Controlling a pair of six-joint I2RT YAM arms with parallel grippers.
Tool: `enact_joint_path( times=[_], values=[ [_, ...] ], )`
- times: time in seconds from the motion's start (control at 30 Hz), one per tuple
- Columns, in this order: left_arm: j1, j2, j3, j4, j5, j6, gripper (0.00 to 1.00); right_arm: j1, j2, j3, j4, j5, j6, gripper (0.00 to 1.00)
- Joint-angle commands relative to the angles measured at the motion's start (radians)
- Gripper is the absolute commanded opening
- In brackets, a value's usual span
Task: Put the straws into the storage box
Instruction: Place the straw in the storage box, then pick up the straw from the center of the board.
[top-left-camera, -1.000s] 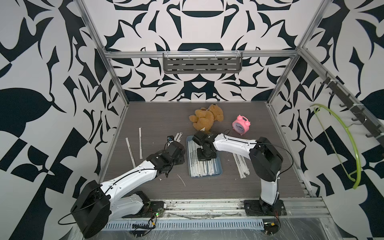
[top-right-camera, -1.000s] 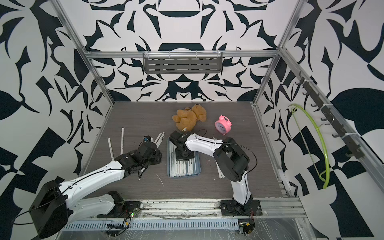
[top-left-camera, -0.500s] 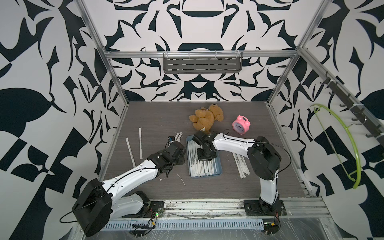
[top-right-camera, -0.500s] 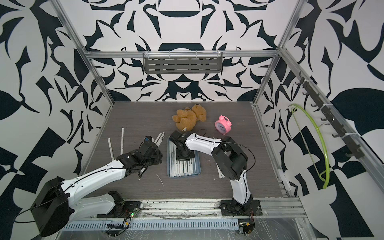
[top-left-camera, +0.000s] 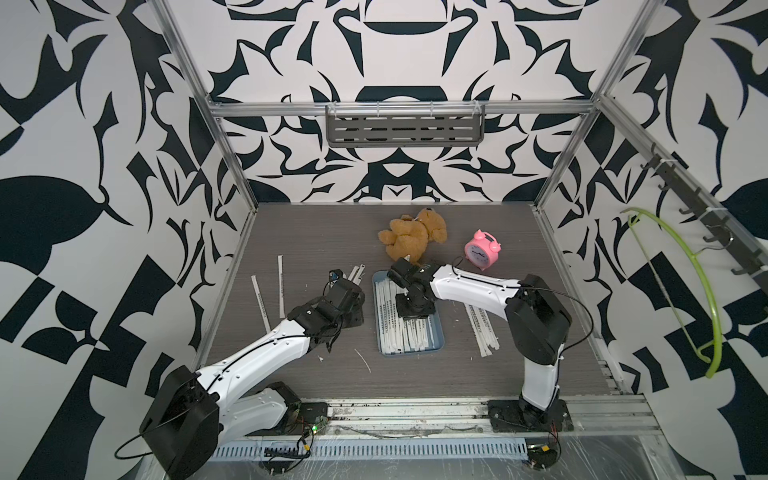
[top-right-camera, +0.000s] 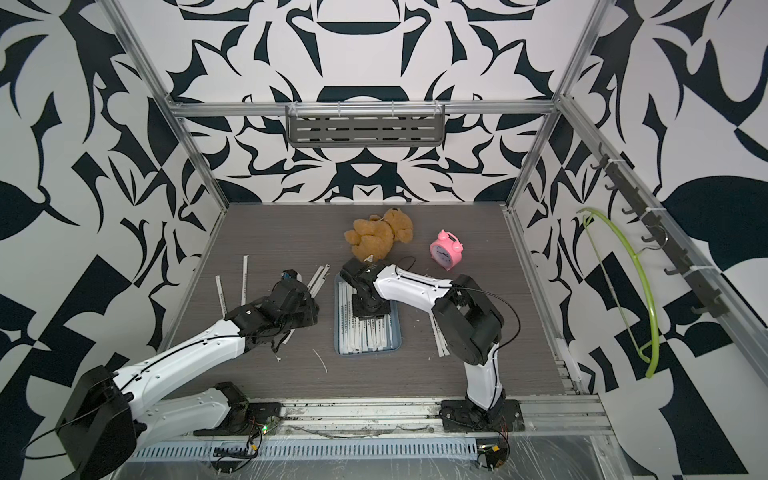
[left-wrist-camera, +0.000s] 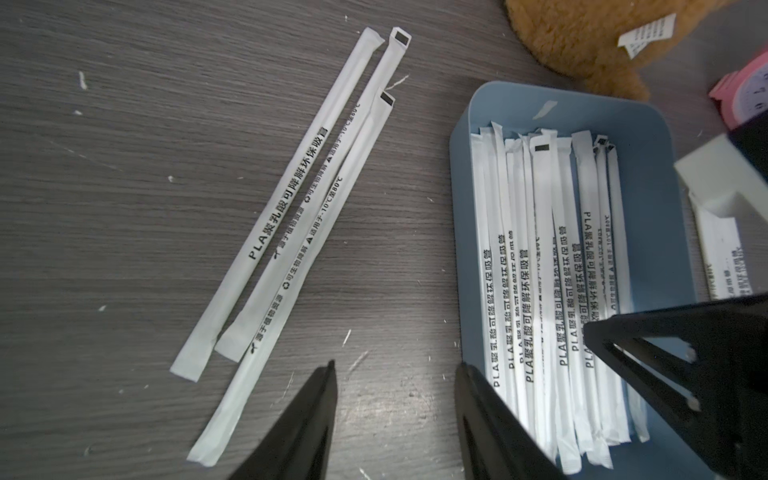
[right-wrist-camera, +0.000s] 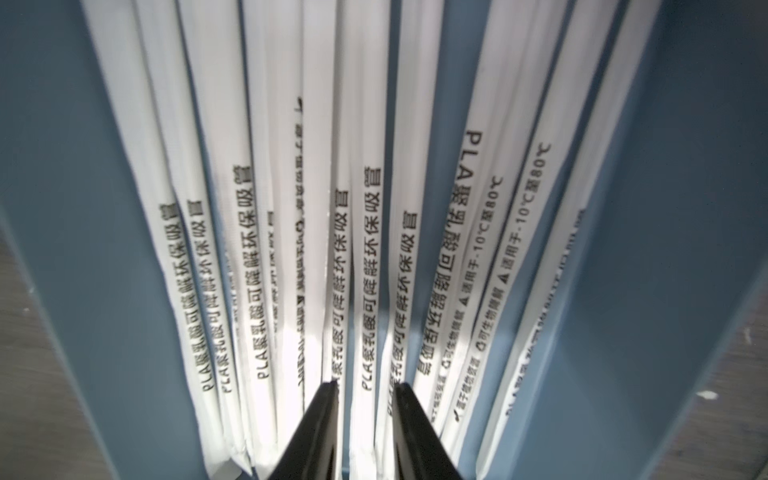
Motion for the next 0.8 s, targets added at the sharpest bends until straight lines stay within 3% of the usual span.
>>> enact_joint_path(
  times=[0.0, 0.17, 0.3, 0.37, 0.47, 0.57, 0.77],
  values=[
    [0.085, -0.028, 0.037, -0.014, 0.103, 0.029, 0.51, 0.000, -0.047, 0.065, -0.043, 0.033, -0.012, 0.32],
    [0.323, -0.019, 0.083, -0.075, 0.220, 0.121, 0.48, 0.001, -0.104, 0.097, -0.040, 0.091, -0.037, 0.32],
    [0.585, 0.083, 0.128, -0.149, 0.370, 0.175, 0.42, 0.001, -0.164, 0.083, -0.062, 0.163, -0.067, 0.32],
    [0.670, 0.132, 0.158, -0.187, 0.344, 0.212, 0.41, 0.001, -0.184, 0.068, -0.043, 0.157, -0.072, 0.32],
    [0.737, 0.235, 0.203, -0.225, 0.234, 0.295, 0.44, 0.014, -0.203, 0.041, -0.005, 0.138, -0.087, 0.32],
    [0.794, 0.358, 0.256, -0.245, 0.212, 0.332, 0.46, 0.021, -0.209, 0.017, 0.013, 0.124, -0.109, 0.32],
    [0.800, 0.477, 0.339, -0.257, 0.085, 0.369, 0.46, 0.025, -0.220, -0.019, 0.030, 0.132, -0.158, 0.32]
  ],
)
